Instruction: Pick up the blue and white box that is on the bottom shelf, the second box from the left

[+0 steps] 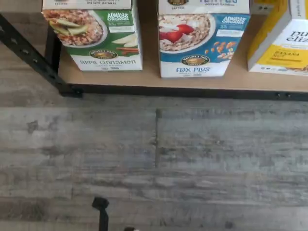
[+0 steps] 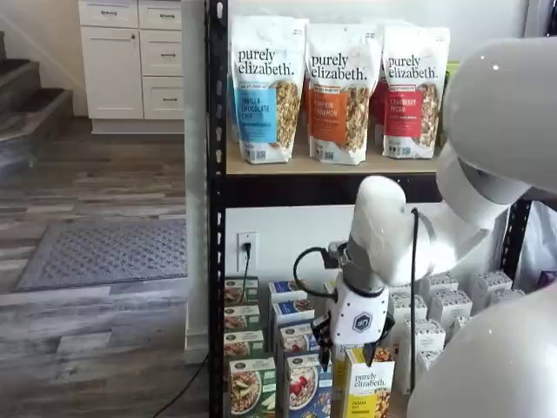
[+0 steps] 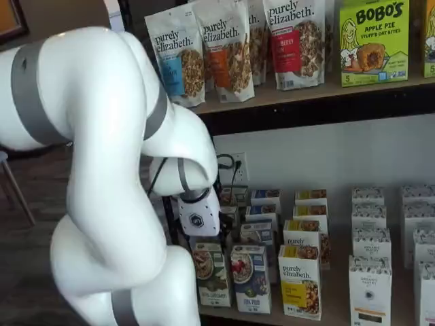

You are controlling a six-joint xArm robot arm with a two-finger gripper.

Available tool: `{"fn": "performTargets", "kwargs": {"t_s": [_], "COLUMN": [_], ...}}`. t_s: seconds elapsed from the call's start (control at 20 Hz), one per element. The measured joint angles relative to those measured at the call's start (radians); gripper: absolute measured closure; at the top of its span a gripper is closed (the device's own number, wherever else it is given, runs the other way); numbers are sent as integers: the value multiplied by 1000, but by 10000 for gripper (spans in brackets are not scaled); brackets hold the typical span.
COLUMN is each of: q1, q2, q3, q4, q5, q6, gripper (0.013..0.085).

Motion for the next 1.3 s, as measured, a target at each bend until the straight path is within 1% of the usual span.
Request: {"fn": "performTargets", "kwargs": {"t_s": [0.2,0.35,0.45,0.65,0.9,1.1,1.2,1.3], "q1": [3,-4,-9,-6,9,8,11,17], "q2": [109,168,211,289,384,439,467,491], "q3": [-18,-32,-43,-69,-104,-128,-139,-149], "q4": [2,19,21,40,57,35,56,95], "q5": [-108,-164,-202,-246,-303,-330,-347,-364], "q6": [-1,-25,-33,-48,-52,-33,-51,-85], "gripper": [130,130,130,130,130,130,130,130]}}
